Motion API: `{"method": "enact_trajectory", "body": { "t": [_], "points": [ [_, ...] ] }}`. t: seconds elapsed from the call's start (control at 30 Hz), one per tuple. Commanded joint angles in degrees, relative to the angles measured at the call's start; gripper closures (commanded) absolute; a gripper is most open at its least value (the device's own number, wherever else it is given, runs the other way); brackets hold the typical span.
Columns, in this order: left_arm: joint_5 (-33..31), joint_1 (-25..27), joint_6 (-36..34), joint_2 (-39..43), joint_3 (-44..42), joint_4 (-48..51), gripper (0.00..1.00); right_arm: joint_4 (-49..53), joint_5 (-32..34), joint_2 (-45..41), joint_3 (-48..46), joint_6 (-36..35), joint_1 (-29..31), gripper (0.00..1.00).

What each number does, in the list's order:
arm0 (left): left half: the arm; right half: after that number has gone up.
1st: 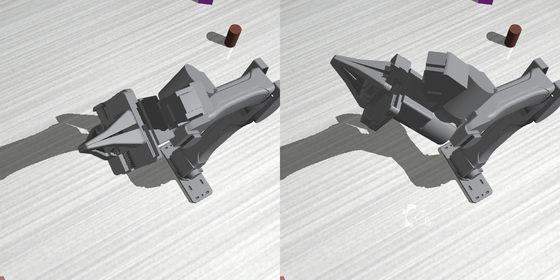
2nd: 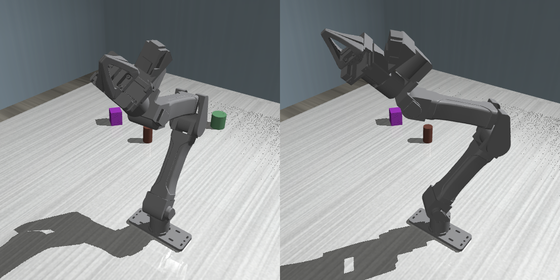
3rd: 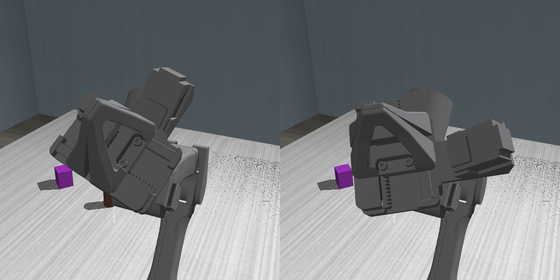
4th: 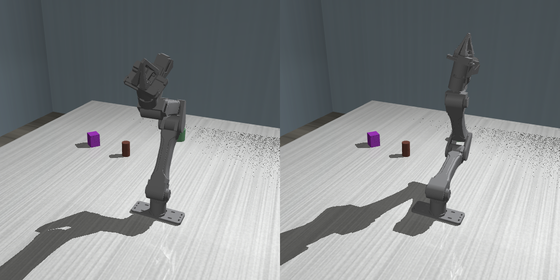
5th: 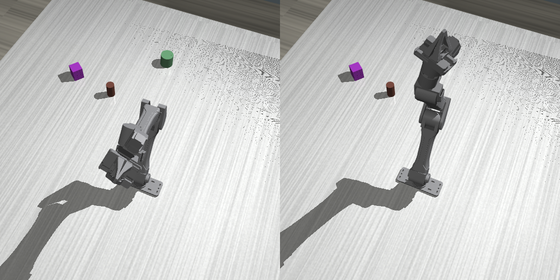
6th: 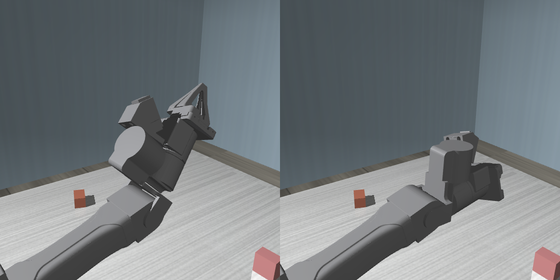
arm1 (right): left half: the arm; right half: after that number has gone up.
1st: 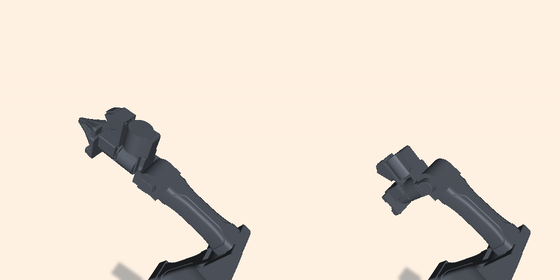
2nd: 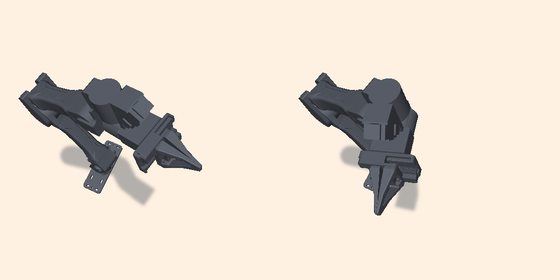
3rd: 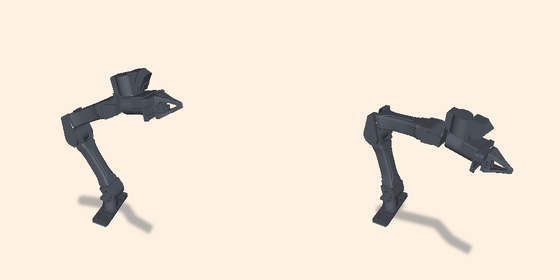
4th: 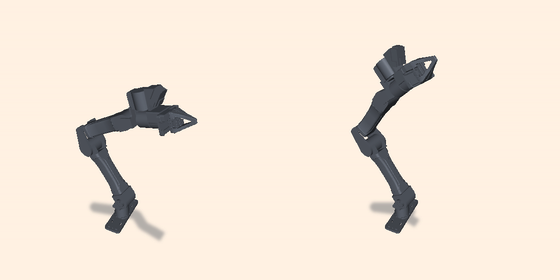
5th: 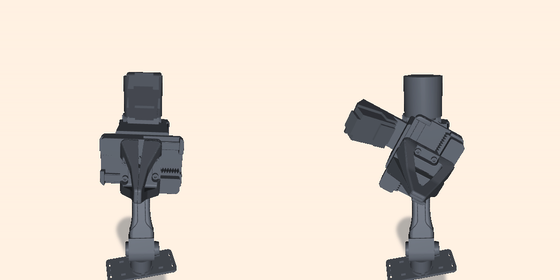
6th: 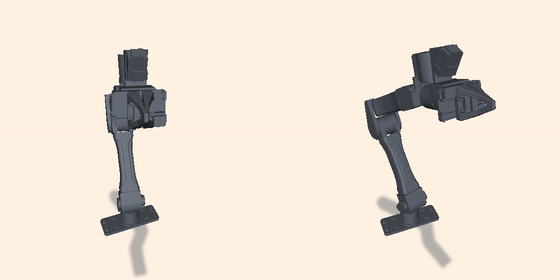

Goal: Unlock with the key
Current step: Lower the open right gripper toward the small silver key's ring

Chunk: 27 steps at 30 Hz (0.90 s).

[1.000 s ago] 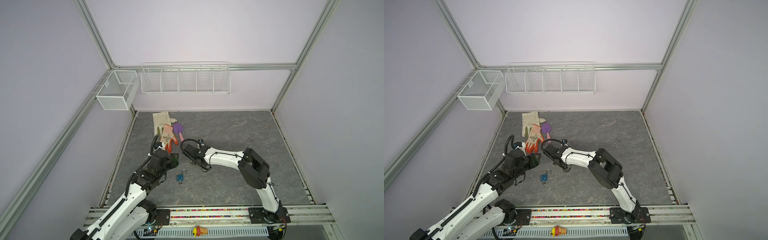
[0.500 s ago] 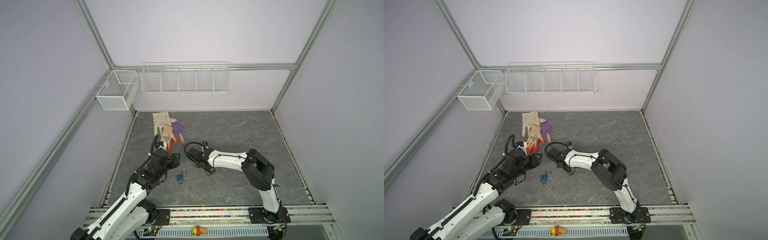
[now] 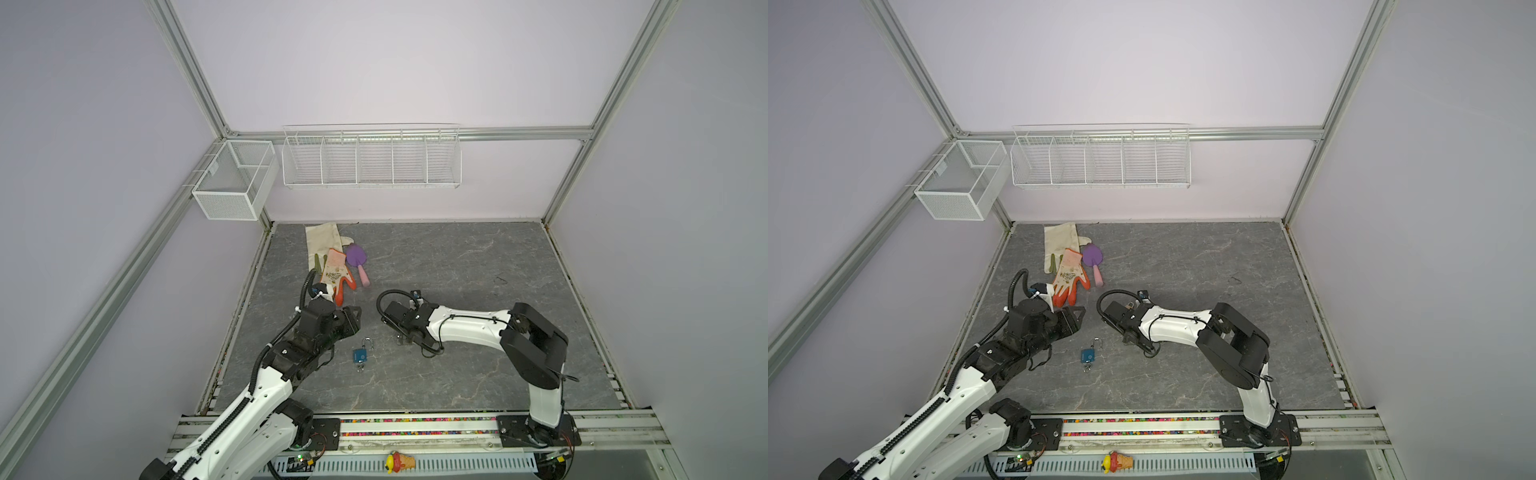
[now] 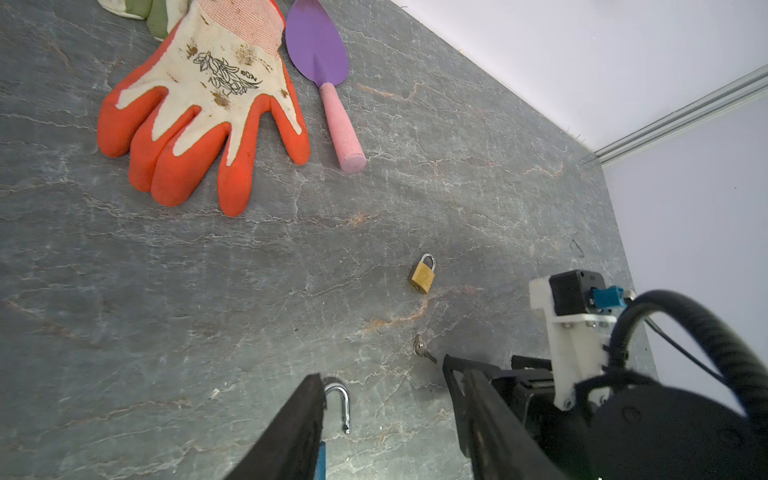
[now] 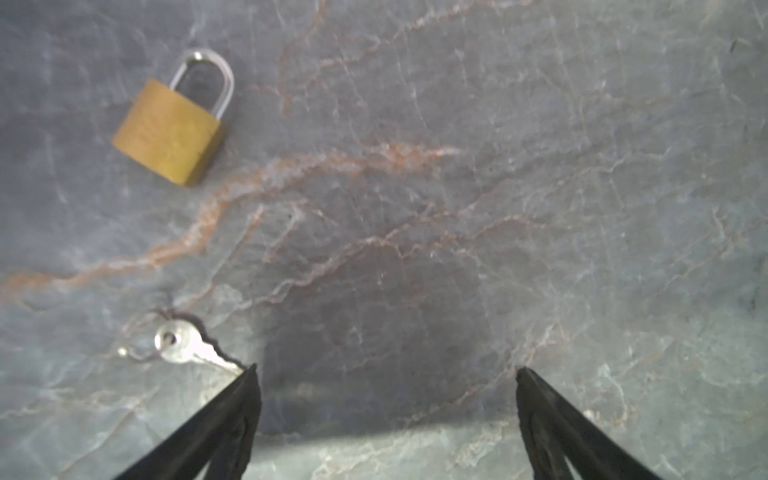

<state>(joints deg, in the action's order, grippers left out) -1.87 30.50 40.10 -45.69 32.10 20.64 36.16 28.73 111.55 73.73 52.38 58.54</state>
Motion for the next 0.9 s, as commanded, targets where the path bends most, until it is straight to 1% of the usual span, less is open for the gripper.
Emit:
{"method": "enact_trajectory", "body": {
  "t": [0.0,0.13,0.4,0.67,0.77,0.87],
  "points": [
    [-0.71,0.17,0.43,1.52,2.61,1.98,0.46,-0.76,-0.85,0.65,1.48,-2.64,-1.11,0.04],
    [-1.75,0.17,0.04,2.23,2.32,2.93,0.46,-0.56,-2.52,3.06,3.94,-5.65,-1.49,0.04],
    [-3.09,0.23,-0.60,3.00,2.59,4.62,0.45,-1.40,-4.90,6.83,6.54,-6.74,-2.54,0.04],
    [-4.27,0.16,-1.29,4.03,2.85,6.16,0.44,-4.98,-9.54,8.07,6.69,-10.71,-0.93,0.05],
    [-4.33,0.23,-1.41,4.18,2.84,6.79,0.44,-3.29,-9.61,7.81,6.46,-10.83,-0.33,0.05],
    [-4.31,0.17,-1.42,4.46,2.84,7.13,0.44,-1.00,-8.34,6.50,4.67,-9.23,-0.29,0.05]
  ]
}}
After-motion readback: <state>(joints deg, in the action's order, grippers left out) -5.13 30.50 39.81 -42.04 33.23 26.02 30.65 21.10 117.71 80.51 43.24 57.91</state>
